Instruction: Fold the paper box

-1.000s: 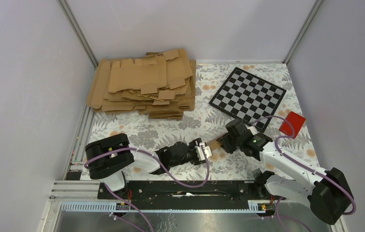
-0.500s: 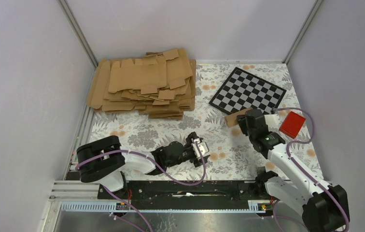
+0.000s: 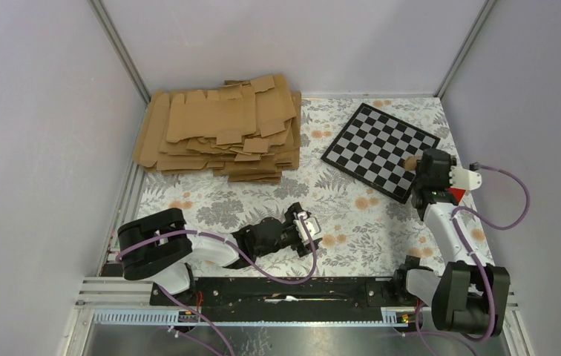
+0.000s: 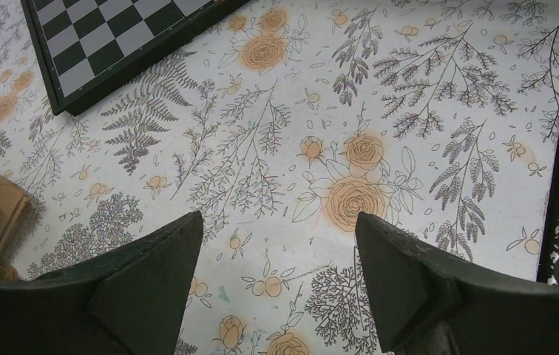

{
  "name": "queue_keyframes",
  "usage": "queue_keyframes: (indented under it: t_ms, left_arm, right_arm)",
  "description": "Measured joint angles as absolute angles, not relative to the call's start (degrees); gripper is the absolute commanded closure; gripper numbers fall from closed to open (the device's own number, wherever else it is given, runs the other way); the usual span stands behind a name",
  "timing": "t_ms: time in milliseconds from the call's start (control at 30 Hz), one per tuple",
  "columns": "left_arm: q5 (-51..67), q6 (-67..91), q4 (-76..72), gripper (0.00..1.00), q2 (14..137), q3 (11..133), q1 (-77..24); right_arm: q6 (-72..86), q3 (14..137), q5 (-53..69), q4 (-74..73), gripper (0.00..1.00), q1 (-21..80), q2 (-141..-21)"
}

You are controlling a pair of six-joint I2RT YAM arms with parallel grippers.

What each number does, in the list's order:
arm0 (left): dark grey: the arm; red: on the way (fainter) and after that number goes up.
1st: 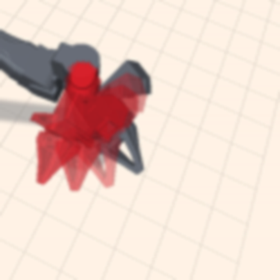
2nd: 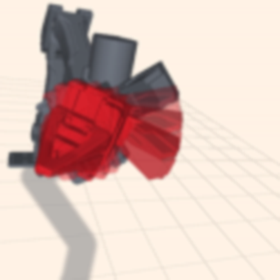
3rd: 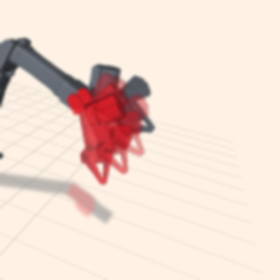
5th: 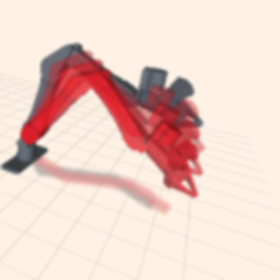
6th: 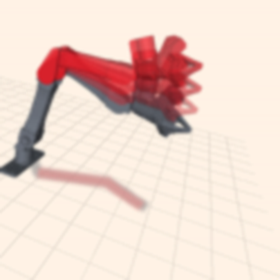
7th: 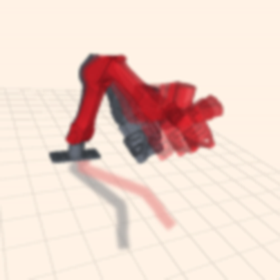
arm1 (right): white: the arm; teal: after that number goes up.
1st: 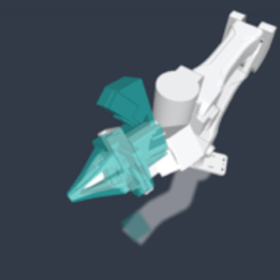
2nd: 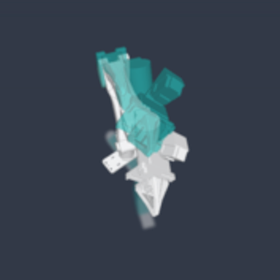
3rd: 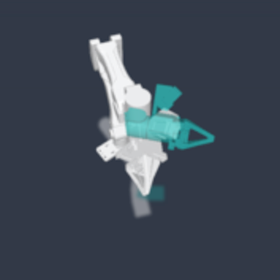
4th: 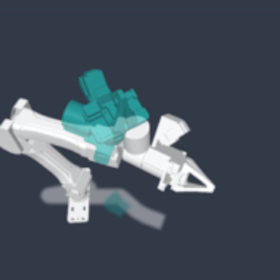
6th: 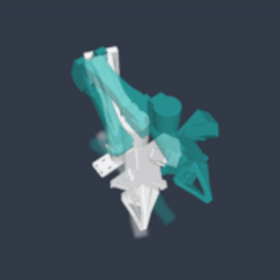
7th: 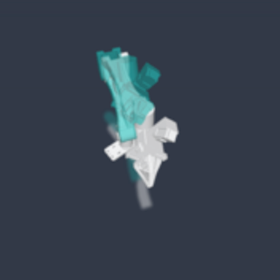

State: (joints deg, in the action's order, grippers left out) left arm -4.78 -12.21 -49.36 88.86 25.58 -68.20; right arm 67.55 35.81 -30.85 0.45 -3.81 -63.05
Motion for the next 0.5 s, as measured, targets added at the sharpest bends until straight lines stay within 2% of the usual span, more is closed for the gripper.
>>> queue_keyframes:
  t_ms: [100, 267, 433, 500]
  left_arm:
    - [-4.73, -12.16, -49.32, 0.16, 88.88, 25.58, -68.2]
    - [-4.36, -12.16, -49.15, 0.15, 88.88, 25.61, -68.2]
    - [-4.34, -11.99, -49.1, 0.15, 88.99, 25.78, -68.2]
    - [-4.34, -11.99, -48.97, 0.15, 88.99, 25.78, -68.2]
  right_arm:
    - [65.56, 35.2, -28.21, 6.59, 0.78, -8.91, -63.83]
    - [61.76, 33.45, -15.2, 18.85, 0.75, -15.94, -69.34]
    - [60.14, 33.54, -3.84, 23.22, 0.74, -20.1, -75.88]
    - [60.2, 33.54, -0.03, 24.1, 0.63, -22.2, -78.26]
